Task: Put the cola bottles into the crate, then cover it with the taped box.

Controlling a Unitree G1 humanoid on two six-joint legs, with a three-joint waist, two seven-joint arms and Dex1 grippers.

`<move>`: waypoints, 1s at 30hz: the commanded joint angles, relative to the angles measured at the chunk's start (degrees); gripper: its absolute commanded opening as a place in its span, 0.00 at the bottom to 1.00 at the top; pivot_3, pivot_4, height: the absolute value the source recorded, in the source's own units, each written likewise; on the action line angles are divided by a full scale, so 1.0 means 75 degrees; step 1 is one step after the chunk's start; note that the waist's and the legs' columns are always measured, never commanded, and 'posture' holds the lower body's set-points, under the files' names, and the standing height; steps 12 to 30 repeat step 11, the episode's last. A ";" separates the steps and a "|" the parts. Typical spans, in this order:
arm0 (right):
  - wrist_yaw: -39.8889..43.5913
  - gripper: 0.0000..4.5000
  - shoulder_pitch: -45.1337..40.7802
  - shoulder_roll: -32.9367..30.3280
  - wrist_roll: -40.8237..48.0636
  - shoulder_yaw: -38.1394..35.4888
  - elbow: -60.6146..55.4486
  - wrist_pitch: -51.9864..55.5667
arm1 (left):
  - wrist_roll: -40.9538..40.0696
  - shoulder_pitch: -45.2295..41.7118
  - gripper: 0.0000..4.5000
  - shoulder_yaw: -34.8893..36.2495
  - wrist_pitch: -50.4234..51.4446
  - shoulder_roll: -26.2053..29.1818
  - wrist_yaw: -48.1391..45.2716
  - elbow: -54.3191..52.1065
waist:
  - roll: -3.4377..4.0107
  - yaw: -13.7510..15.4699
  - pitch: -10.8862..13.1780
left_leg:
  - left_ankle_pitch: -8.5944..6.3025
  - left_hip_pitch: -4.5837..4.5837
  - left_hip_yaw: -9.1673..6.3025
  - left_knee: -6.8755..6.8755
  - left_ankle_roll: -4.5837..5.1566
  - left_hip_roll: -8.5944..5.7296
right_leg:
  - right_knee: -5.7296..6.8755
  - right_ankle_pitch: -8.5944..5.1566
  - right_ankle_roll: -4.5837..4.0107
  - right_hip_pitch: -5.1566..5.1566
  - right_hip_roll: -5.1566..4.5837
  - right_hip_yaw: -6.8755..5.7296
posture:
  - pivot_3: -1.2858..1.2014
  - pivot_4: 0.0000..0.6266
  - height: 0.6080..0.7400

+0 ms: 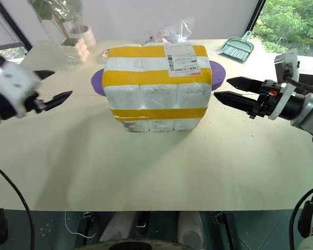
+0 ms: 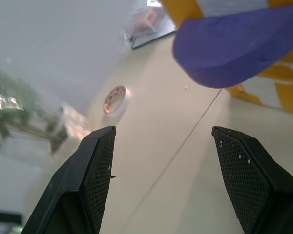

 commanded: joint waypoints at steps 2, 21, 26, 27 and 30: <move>0.0627 1.00 0.0063 -0.0358 -0.0337 -0.0017 -0.0063 -0.0496 | -0.2377 0.1072 0.73 0.1626 0.2214 0.1377 -0.2302 0.0865 | 0.0000 -0.0133 0.0002 | 0.0000 0.0002 0.0001 -0.0004 0.0000 0.0004 | 0.0001 -0.0002 0.0001 0.0000 0.0009 0.0000 | 0.52 0.24 0.99; 0.1262 1.00 -0.0746 -0.0345 -0.1258 0.0836 0.0880 -0.1229 | -0.3609 0.1492 0.73 0.1785 0.2579 0.2329 -0.2610 0.1116 | 0.0003 -0.0118 0.0004 | -0.0005 0.0064 -0.0005 -0.0012 -0.0006 0.0003 | -0.0017 -0.0016 -0.0020 0.0061 -0.0018 0.0002 | 0.52 0.24 0.99; 0.1262 1.00 -0.0746 -0.0345 -0.1258 0.0836 0.0880 -0.1229 | -0.3609 0.1492 0.73 0.1785 0.2579 0.2329 -0.2610 0.1116 | 0.0003 -0.0118 0.0004 | -0.0005 0.0064 -0.0005 -0.0012 -0.0006 0.0003 | -0.0017 -0.0016 -0.0020 0.0061 -0.0018 0.0002 | 0.52 0.24 0.99; 0.1262 1.00 -0.0746 -0.0345 -0.1258 0.0836 0.0880 -0.1229 | -0.3609 0.1492 0.73 0.1785 0.2579 0.2329 -0.2610 0.1116 | 0.0003 -0.0118 0.0004 | -0.0005 0.0064 -0.0005 -0.0012 -0.0006 0.0003 | -0.0017 -0.0016 -0.0020 0.0061 -0.0018 0.0002 | 0.52 0.24 0.99; 0.1262 1.00 -0.0746 -0.0345 -0.1258 0.0836 0.0880 -0.1229 | -0.3609 0.1492 0.73 0.1785 0.2579 0.2329 -0.2610 0.1116 | 0.0003 -0.0118 0.0004 | -0.0005 0.0064 -0.0005 -0.0012 -0.0006 0.0003 | -0.0017 -0.0016 -0.0020 0.0061 -0.0018 0.0002 | 0.52 0.24 0.99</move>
